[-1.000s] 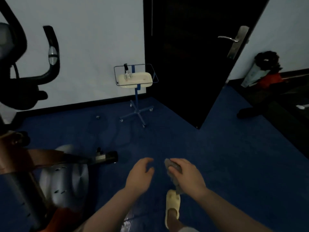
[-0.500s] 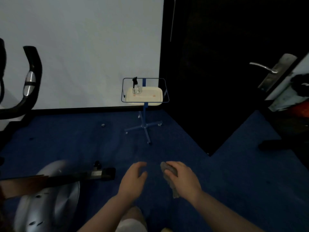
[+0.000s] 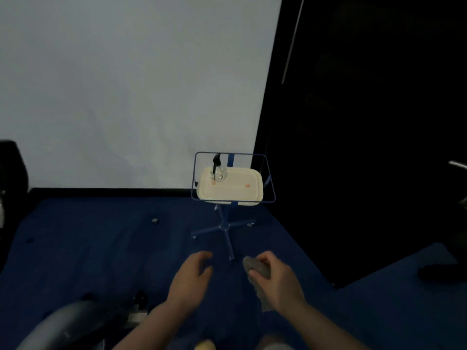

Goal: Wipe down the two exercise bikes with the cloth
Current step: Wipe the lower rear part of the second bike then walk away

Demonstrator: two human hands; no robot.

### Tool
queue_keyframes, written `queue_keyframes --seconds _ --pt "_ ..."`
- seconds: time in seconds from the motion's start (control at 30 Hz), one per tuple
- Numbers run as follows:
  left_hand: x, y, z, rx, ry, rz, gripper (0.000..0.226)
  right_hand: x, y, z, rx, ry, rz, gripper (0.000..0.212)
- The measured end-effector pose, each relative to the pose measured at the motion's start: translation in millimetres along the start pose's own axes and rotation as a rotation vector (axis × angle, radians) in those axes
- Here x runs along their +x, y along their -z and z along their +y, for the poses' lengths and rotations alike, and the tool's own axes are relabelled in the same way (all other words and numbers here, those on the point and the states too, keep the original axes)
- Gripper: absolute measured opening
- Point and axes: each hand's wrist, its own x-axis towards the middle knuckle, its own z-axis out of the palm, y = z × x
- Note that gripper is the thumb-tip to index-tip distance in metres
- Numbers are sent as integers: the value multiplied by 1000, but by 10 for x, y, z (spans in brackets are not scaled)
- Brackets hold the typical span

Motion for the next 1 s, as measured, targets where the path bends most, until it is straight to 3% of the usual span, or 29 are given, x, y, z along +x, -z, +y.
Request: queue_keyframes --seconds 0.27,0.63,1.0 --pt "866 180 72 60 68 -44 35 1053 65 -108 -19 -18 -33 19" --pt "2614 -175 641 23 145 -64 35 3044 126 100 33 -84 -17 22" --pt "3556 -445 460 -62 340 26 33 4494 -296 501 -207 -65 -123 32"
